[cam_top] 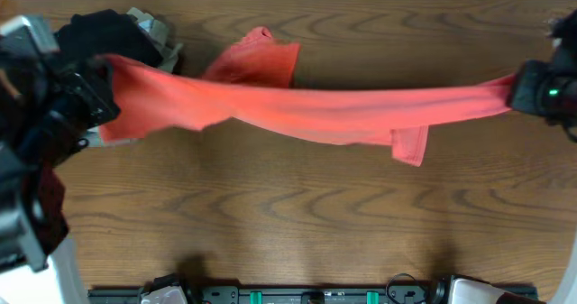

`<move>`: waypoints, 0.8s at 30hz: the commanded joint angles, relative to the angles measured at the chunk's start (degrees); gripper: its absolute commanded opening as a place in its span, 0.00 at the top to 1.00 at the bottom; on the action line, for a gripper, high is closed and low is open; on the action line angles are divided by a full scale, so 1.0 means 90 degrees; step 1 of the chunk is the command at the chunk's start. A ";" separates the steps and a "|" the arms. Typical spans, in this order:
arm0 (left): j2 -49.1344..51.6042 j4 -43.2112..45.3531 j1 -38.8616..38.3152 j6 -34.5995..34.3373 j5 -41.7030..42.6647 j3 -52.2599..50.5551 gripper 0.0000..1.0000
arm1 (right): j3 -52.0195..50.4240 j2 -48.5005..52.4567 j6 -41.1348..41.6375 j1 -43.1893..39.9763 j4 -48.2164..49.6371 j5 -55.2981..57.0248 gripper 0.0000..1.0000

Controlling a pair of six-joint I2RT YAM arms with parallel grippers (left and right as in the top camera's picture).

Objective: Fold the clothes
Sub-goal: 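Lift the shirt with both grippers and stretch it apart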

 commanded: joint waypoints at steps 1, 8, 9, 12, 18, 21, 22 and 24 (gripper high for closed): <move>-0.0080 0.0041 -0.0005 0.0078 0.0032 0.0753 0.94 | 0.0833 -0.0109 -0.0155 -0.0209 -0.0158 0.0216 0.99; 0.0073 0.0087 -0.0005 -0.0002 -0.0039 0.1753 0.94 | 0.2130 -0.0109 -0.0087 -0.0804 -0.0180 0.0289 0.99; 0.0119 0.0107 -0.0005 -0.0092 -0.0036 0.1800 0.94 | 0.2203 -0.0109 -0.0087 -0.0838 -0.0165 0.0289 0.99; 0.0301 0.0182 -0.0005 -0.0328 -0.0029 0.1821 0.94 | 0.2322 -0.0109 -0.0090 -0.0877 -0.0012 0.0284 0.99; 0.1059 0.0299 -0.0022 -0.0376 0.0452 0.1821 0.94 | 0.2319 0.0362 -0.0090 -0.0874 0.0270 0.0056 0.99; 0.1547 0.0517 -0.0197 -0.0374 0.0474 0.1821 0.94 | 0.2319 0.0826 -0.0100 -0.0865 0.0374 -0.0253 0.99; 0.1712 0.0627 -0.0274 -0.0372 0.0474 0.1821 0.94 | 0.2319 0.1015 -0.0117 -0.0857 0.0437 -0.0347 0.99; 0.2089 0.0954 -0.0469 -0.0369 0.0471 0.1821 0.94 | 0.2319 0.1392 -0.0121 -0.0850 0.0614 -0.0464 0.99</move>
